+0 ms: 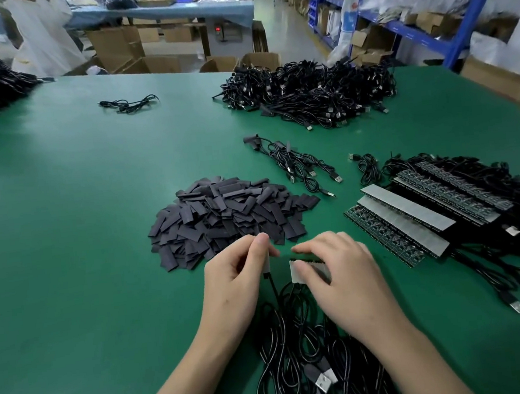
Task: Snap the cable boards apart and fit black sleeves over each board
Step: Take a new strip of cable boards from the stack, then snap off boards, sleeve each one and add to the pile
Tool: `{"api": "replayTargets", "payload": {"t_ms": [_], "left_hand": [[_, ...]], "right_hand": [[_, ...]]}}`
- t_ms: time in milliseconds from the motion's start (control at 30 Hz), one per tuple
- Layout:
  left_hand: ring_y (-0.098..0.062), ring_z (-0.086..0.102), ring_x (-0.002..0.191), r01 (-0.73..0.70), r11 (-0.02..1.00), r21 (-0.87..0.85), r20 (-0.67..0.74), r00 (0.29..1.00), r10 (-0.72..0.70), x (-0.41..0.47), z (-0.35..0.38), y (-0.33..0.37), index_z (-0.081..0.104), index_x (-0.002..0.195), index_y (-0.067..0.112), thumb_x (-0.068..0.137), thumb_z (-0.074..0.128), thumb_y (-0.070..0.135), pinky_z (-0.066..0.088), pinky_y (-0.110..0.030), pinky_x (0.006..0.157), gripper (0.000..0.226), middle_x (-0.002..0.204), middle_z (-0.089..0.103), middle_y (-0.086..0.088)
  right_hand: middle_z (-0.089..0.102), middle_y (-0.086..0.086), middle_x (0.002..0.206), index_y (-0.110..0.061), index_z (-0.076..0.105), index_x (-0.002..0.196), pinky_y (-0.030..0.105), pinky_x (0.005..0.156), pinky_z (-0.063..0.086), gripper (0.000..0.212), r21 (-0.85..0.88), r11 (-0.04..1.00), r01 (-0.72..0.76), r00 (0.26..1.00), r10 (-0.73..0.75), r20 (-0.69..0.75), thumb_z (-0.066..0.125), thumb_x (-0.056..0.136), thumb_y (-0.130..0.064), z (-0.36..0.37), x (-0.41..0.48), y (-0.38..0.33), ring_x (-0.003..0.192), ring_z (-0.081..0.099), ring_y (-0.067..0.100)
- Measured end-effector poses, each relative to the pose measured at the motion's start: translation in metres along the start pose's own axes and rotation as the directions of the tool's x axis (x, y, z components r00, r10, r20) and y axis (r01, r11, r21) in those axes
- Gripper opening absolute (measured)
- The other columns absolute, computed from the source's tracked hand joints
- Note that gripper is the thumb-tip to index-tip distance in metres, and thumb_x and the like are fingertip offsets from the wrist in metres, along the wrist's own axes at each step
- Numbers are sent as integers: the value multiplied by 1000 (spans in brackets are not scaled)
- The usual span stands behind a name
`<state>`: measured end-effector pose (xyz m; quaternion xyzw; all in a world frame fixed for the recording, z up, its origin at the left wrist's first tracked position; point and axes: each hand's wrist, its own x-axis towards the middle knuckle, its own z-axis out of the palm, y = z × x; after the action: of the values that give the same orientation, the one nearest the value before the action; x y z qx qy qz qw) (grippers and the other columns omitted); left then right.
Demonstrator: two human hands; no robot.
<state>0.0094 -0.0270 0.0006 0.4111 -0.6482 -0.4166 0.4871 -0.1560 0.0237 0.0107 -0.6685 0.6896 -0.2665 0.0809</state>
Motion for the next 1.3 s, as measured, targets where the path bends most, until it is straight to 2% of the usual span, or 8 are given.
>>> {"api": "replayTargets", "payload": {"t_ms": [167,300,433,533,633,733,1067,1300], "left_hand": [[-9,63,82,-47,999,-23,18,999,48,0,1,2,82,95,29,99,62,34,47,-17,73,21,83,63,10],[-12,64,92,-61,996,-68,118,991,69,0,0,3,83,98,25,99,53,45,48,-20,81,35,92,64,7],[-11,63,92,-107,990,92,2,994,108,10,-12,-4,80,96,23,104,49,42,47,-23,79,37,93,65,9],[-12,59,82,11,929,371,-219,973,76,22,-30,-17,72,77,21,96,69,35,50,-36,72,23,86,61,10],[-17,57,96,65,841,537,-257,962,90,28,-45,-28,75,92,24,90,77,28,50,-39,83,4,97,62,9],[-23,55,108,69,733,677,-201,975,94,31,-47,-35,75,115,25,90,78,25,44,-38,88,26,112,66,5],[-25,57,105,101,649,754,-206,975,88,32,-45,-36,80,104,25,87,82,29,41,-38,82,18,103,70,5],[-27,58,101,84,626,775,-180,979,92,31,-49,-33,79,112,24,86,82,29,41,-39,82,28,100,69,2]], "right_hand": [[58,-31,108,-34,74,108,24,103,38,42,198,972,126,988,-140,59,49,89,-62,-4,-4,-16,117,43,-13],[64,-22,105,-27,75,87,31,101,45,10,401,913,75,994,-98,38,74,90,-36,-8,-4,-18,116,56,0],[74,-9,94,-24,78,84,24,90,52,16,633,774,-20,995,-48,90,67,94,-30,-18,-5,-16,100,69,9],[76,4,83,-22,77,83,26,84,57,16,912,389,-132,989,-17,150,67,91,-30,-29,-6,-13,83,72,17],[62,2,63,-18,72,81,24,63,56,25,973,-94,-213,977,-27,211,84,81,-41,-35,-8,-7,60,62,15],[48,-7,50,-17,68,82,19,43,44,30,943,-262,-207,978,-19,209,87,79,-40,-36,-6,3,43,47,7],[41,-3,54,-13,65,91,15,40,32,29,929,164,-332,936,-70,346,67,95,-42,-22,-7,2,39,33,7],[42,-4,54,-16,68,85,13,43,33,33,962,218,-167,981,-65,185,75,88,-49,-29,-11,-6,43,33,6]]}}
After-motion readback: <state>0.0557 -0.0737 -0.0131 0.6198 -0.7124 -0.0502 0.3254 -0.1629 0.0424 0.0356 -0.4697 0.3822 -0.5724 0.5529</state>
